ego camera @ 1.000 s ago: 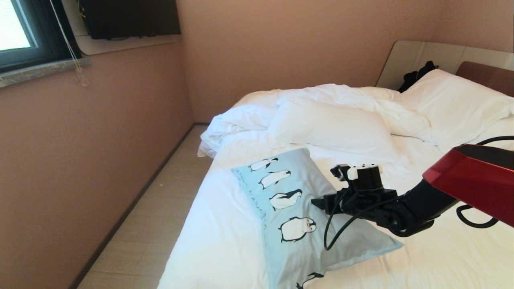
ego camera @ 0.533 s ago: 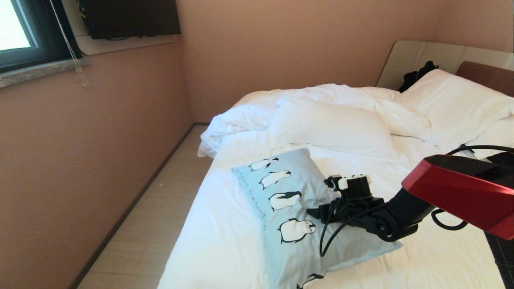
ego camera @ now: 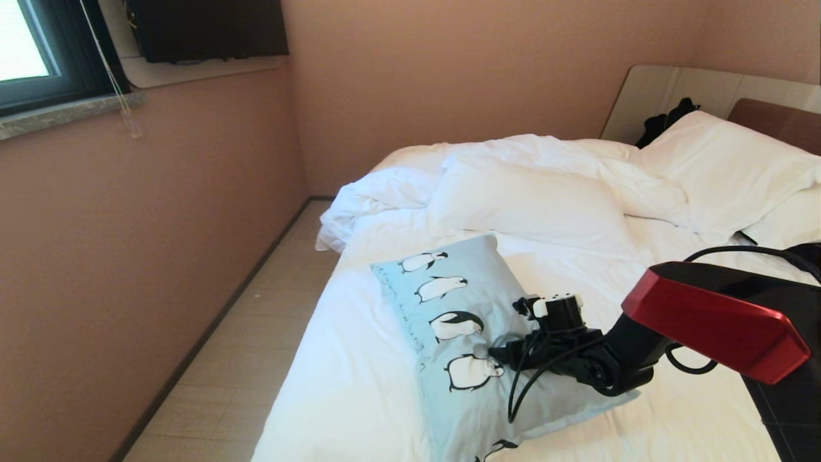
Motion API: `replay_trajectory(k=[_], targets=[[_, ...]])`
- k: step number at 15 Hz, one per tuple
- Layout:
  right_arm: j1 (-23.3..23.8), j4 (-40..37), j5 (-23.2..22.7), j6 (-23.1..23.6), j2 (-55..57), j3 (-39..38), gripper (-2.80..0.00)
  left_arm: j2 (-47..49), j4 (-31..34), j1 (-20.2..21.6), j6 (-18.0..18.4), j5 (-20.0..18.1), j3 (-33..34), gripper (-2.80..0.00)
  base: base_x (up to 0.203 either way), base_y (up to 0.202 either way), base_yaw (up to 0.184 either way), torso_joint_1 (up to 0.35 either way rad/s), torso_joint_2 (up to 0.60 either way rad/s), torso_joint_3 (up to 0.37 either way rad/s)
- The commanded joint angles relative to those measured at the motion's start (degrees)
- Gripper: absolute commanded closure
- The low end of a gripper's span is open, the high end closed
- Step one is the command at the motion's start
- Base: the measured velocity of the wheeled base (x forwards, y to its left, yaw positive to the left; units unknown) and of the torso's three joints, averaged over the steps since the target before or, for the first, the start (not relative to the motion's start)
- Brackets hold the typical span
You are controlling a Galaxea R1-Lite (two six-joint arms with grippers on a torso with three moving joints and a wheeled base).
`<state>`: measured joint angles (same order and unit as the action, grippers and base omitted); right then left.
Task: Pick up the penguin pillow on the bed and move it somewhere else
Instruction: Pick up the pillow
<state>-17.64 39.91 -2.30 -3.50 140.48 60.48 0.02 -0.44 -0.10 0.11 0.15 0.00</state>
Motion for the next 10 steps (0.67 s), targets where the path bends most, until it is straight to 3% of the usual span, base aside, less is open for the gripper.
replay_trajectory(k=[1,10], targets=[[0.0,0.2,0.0,0.5,1.4,0.0,-2.8,0.0,0.0,0.0,0.0,0.0,0.0,0.0,0.0,0.0,0.0,0.0,0.0,0.0],[0.0,1.0,0.1,2.4,2.6,-0.5,-2.8,0.0,0.0,0.0,0.0,0.0,0.0,0.0,0.0,0.0,0.0,0.0,0.0,0.0]])
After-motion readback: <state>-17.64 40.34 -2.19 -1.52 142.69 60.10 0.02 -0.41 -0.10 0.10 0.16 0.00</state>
